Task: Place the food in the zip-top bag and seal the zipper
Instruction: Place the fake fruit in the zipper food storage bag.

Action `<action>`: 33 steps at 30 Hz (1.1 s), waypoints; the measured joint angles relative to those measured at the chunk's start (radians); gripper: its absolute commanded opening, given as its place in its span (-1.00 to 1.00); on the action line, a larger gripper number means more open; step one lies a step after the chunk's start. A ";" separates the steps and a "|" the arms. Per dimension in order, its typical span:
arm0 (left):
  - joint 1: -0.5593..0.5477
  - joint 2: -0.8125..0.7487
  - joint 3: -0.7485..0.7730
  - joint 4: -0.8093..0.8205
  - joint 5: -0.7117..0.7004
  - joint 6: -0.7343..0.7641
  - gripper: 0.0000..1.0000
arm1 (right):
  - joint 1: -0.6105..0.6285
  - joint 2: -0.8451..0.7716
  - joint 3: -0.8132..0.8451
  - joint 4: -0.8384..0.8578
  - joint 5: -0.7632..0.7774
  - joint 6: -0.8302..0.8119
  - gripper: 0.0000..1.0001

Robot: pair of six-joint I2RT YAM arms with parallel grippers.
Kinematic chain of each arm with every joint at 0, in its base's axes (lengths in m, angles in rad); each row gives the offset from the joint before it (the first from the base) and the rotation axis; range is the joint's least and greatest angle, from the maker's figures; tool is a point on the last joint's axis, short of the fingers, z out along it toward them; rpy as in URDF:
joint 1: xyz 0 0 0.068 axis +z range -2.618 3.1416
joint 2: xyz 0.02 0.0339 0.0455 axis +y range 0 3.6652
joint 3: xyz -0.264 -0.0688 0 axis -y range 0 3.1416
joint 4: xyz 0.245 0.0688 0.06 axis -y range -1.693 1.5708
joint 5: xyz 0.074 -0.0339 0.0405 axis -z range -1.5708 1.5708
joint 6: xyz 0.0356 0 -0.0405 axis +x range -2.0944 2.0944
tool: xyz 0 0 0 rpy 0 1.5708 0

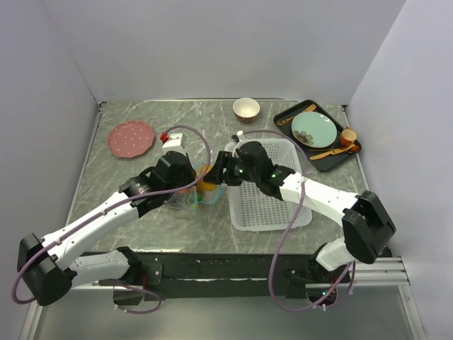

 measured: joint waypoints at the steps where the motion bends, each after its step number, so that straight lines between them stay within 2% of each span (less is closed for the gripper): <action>1: 0.000 -0.007 0.000 -0.001 -0.003 0.000 -0.72 | 0.000 0.016 0.017 -0.007 0.000 -0.004 -0.24; 4: 0.000 -0.024 0.000 -0.002 -0.008 0.000 -0.74 | 0.005 0.072 0.067 -0.030 0.001 -0.017 -0.24; 9: 0.001 -0.030 0.017 -0.013 -0.022 -0.001 -0.88 | 0.029 0.142 0.129 -0.086 0.010 -0.035 -0.19; 15: 0.009 -0.028 0.040 -0.020 -0.042 -0.006 -0.84 | 0.067 0.180 0.176 -0.116 0.030 -0.042 -0.11; 18: 0.011 -0.029 0.040 -0.023 -0.045 -0.006 -0.67 | 0.077 0.188 0.181 -0.106 0.035 -0.032 -0.07; 19: 0.012 -0.031 0.040 -0.023 -0.050 -0.007 -0.39 | 0.078 0.192 0.181 -0.103 0.035 -0.024 -0.07; 20: 0.012 -0.034 0.040 -0.024 -0.055 -0.006 -0.33 | 0.080 0.198 0.181 -0.096 0.036 -0.018 -0.07; 23: 0.014 -0.056 0.040 -0.035 -0.074 -0.008 -0.25 | 0.085 0.220 0.181 -0.074 0.046 0.007 -0.06; 26: 0.019 -0.101 0.037 -0.047 -0.103 -0.011 -0.05 | 0.097 0.246 0.181 -0.055 0.055 0.034 -0.04; 30: 0.027 -0.158 0.028 -0.056 -0.127 -0.027 0.06 | 0.113 0.274 0.181 -0.013 0.055 0.058 0.07; 31: 0.029 -0.171 0.022 -0.057 -0.133 -0.030 0.08 | 0.116 0.282 0.181 -0.001 0.053 0.061 0.21; 33: 0.031 -0.186 0.012 -0.064 -0.142 -0.032 0.09 | 0.119 0.294 0.181 0.013 0.048 0.066 0.35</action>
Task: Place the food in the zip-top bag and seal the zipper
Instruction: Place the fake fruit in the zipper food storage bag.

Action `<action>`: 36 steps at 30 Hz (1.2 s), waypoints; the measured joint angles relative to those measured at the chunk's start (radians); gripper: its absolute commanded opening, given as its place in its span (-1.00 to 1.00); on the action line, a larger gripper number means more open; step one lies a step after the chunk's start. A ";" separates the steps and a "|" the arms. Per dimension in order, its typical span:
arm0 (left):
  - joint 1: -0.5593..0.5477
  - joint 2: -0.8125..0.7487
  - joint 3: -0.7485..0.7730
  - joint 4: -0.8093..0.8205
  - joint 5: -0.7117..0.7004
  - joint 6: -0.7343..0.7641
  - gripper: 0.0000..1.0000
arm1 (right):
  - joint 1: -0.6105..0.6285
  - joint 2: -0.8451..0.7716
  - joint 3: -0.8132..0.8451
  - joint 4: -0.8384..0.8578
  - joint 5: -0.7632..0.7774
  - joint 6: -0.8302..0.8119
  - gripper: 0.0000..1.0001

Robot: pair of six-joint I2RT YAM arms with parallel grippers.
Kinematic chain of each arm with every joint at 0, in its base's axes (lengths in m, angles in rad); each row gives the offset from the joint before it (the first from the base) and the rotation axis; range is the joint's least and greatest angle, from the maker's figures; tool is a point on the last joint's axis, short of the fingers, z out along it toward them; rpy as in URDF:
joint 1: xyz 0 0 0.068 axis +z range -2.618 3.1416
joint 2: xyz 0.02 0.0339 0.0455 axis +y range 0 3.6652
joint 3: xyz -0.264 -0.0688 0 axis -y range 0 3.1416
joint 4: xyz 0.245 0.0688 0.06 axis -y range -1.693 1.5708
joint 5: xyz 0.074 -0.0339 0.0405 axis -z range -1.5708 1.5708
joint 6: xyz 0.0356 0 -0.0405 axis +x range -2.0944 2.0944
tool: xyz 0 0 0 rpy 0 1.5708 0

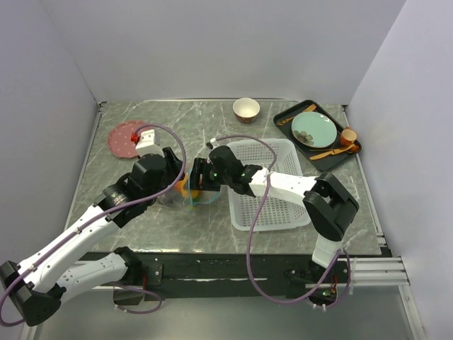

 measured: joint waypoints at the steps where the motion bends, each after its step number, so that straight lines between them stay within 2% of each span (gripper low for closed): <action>1: 0.001 -0.002 -0.005 -0.001 -0.002 0.000 0.13 | 0.001 0.003 0.000 0.005 -0.002 0.000 0.49; 9: 0.008 -0.003 -0.029 -0.006 -0.006 -0.003 0.26 | 0.002 0.004 0.000 0.019 0.006 -0.008 0.85; 26: 0.019 -0.003 -0.035 -0.051 0.001 -0.044 0.40 | 0.002 -0.166 -0.044 -0.134 0.141 -0.035 0.88; 36: 0.019 -0.080 -0.043 -0.178 0.072 -0.218 0.41 | -0.003 -0.275 -0.059 -0.280 0.178 -0.069 0.91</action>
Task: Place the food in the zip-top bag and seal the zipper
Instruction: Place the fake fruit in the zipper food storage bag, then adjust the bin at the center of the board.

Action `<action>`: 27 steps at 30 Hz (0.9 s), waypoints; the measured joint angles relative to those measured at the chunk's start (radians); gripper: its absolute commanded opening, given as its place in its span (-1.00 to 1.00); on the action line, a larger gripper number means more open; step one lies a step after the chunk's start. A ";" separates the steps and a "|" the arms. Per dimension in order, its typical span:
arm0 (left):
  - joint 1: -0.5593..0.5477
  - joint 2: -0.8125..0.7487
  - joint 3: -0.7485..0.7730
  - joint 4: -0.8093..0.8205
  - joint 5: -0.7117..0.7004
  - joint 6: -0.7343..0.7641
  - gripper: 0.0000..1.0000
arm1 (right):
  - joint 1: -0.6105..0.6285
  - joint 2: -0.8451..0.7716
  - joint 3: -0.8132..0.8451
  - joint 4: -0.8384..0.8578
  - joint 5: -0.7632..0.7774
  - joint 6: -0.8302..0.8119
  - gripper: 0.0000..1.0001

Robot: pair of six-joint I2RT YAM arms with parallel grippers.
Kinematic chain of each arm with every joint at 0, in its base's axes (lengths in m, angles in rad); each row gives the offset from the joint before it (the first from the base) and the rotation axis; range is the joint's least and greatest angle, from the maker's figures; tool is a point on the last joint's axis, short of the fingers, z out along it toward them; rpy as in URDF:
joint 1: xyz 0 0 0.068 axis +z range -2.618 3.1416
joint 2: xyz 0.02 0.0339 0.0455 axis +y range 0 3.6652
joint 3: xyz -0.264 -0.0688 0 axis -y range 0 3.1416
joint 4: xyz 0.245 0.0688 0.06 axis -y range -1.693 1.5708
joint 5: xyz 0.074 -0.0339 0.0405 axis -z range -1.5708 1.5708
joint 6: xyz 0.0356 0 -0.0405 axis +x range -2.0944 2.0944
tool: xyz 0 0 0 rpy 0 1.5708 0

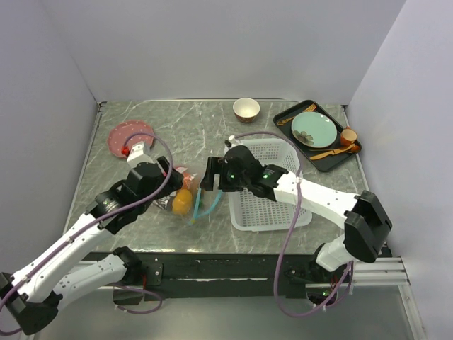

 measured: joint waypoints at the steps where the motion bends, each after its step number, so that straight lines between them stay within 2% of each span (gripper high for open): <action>1: 0.000 -0.012 -0.004 -0.009 0.018 -0.029 0.41 | -0.006 -0.011 0.000 -0.018 -0.002 -0.005 0.91; 12: -0.001 -0.079 -0.124 -0.049 0.172 -0.280 0.41 | -0.215 -0.178 -0.002 -0.121 -0.121 -0.057 0.94; 22: -0.013 -0.129 -0.184 -0.068 0.172 -0.351 0.45 | -0.227 -0.165 -0.020 -0.184 -0.163 -0.081 0.92; 25: -0.014 -0.125 -0.221 -0.067 0.182 -0.353 0.45 | -0.235 -0.149 -0.032 -0.185 -0.161 -0.075 0.86; 27: -0.016 -0.119 -0.248 -0.063 0.192 -0.353 0.45 | -0.236 -0.117 -0.026 -0.183 -0.145 -0.074 0.72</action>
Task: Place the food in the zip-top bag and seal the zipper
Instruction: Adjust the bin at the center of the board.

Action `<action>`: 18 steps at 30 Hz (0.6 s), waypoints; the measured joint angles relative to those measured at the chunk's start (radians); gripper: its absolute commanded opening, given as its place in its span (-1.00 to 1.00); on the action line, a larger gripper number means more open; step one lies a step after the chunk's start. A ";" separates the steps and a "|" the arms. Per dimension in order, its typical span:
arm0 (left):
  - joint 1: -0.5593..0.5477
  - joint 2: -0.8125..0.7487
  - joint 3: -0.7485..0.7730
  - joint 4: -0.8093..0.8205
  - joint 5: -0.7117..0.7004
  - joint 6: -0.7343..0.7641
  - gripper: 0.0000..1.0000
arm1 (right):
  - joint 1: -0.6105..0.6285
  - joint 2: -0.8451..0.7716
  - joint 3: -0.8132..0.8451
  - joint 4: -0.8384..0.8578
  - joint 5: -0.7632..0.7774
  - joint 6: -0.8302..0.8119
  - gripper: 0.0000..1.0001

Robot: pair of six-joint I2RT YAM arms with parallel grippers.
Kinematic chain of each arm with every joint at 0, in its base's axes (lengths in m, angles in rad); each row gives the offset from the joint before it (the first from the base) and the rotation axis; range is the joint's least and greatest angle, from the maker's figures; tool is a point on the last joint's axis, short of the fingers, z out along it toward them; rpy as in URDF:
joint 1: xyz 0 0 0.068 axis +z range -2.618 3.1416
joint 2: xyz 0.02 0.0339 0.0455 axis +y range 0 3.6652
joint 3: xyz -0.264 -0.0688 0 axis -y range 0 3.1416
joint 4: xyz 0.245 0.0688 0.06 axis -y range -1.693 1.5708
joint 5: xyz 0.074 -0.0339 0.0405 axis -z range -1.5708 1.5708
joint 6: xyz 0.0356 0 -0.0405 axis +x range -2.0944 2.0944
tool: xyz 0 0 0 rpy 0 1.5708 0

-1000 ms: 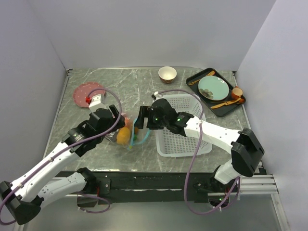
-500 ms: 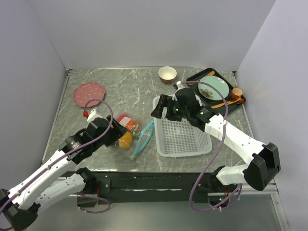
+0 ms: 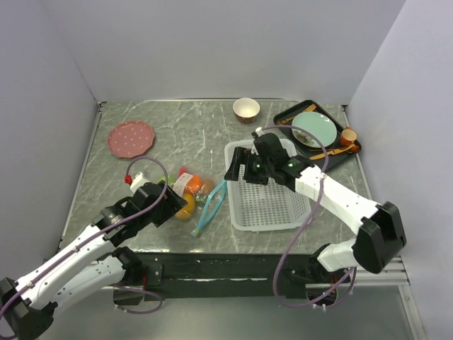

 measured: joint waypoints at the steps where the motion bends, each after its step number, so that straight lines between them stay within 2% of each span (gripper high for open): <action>1: -0.002 0.002 -0.015 -0.001 0.002 0.000 0.46 | 0.000 0.023 0.006 -0.002 0.008 -0.002 0.65; 2: -0.002 0.001 -0.029 -0.004 0.005 0.000 0.48 | 0.000 0.056 0.019 -0.011 0.019 -0.003 0.55; 9: -0.005 -0.078 -0.042 -0.044 -0.010 -0.005 0.48 | -0.004 0.278 0.175 -0.058 0.085 -0.032 0.46; 13: -0.005 -0.118 -0.043 -0.069 -0.011 -0.015 0.47 | -0.009 0.345 0.253 -0.086 0.131 -0.046 0.32; 18: -0.005 -0.134 -0.070 -0.069 0.000 -0.031 0.48 | -0.019 0.382 0.298 -0.115 0.188 -0.051 0.31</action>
